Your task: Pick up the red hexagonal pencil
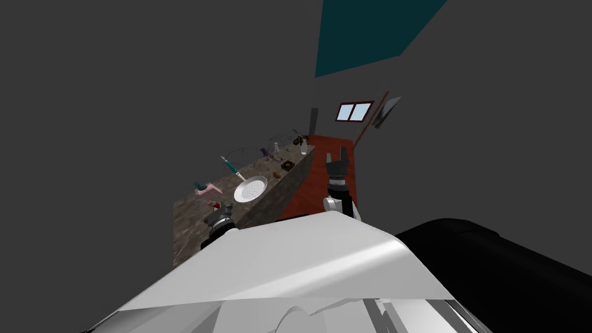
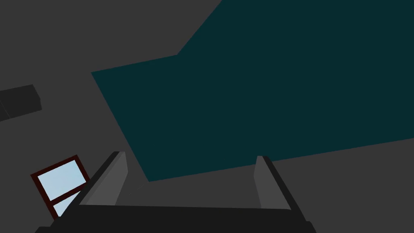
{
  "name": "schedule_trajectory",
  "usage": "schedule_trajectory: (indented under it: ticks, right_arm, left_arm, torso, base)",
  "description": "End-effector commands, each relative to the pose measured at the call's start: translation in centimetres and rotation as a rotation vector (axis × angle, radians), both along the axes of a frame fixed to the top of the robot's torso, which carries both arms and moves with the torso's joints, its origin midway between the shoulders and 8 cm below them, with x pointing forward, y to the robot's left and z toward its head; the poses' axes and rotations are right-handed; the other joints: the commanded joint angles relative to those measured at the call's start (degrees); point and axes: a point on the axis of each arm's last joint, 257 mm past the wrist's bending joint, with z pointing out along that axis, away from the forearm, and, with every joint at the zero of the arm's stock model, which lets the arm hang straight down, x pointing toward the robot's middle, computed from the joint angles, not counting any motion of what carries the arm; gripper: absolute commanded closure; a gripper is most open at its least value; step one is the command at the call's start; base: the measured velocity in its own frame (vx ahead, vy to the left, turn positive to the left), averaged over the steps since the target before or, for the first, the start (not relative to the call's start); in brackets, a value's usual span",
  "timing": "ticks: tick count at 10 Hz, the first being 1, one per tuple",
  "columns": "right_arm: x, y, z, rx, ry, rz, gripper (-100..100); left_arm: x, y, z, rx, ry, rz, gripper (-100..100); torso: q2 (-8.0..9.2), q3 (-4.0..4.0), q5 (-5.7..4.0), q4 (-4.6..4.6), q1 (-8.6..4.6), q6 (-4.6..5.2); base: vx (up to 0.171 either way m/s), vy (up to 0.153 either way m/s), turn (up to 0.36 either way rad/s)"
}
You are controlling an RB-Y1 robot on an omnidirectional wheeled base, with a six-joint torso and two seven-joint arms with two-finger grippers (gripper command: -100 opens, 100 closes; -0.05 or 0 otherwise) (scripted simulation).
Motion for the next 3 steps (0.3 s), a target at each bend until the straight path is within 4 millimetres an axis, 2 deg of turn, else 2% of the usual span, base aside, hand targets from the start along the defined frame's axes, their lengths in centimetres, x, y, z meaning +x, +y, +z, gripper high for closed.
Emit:
schedule_trajectory:
  ticks: [1,2,3]
  right_arm:
    - [0.0,0.0,0.0,0.0,0.0,0.0,0]
    - [0.0,0.0,0.0,0.0,0.0,0.0,0]
    - [0.0,0.0,0.0,0.0,0.0,0.0,0]
  left_arm:
    - [-1.3,0.39,-0.07,0.005,0.012,0.01,100]
    - [-0.56,0.29,0.08,0.004,0.005,0.006,100]
    - [-0.65,0.35,0.05,0.004,0.006,0.007,0]
  torso:
    - [0.0,0.0,0.0,0.0,0.0,0.0]
    - [0.09,0.05,0.02,0.01,0.02,0.0]
    - [0.1,0.06,0.02,0.02,0.01,0.04]
  base:
    - [0.005,-0.003,0.031]
    - [-0.002,-0.002,0.012]
    - [0.0,0.0,0.0]
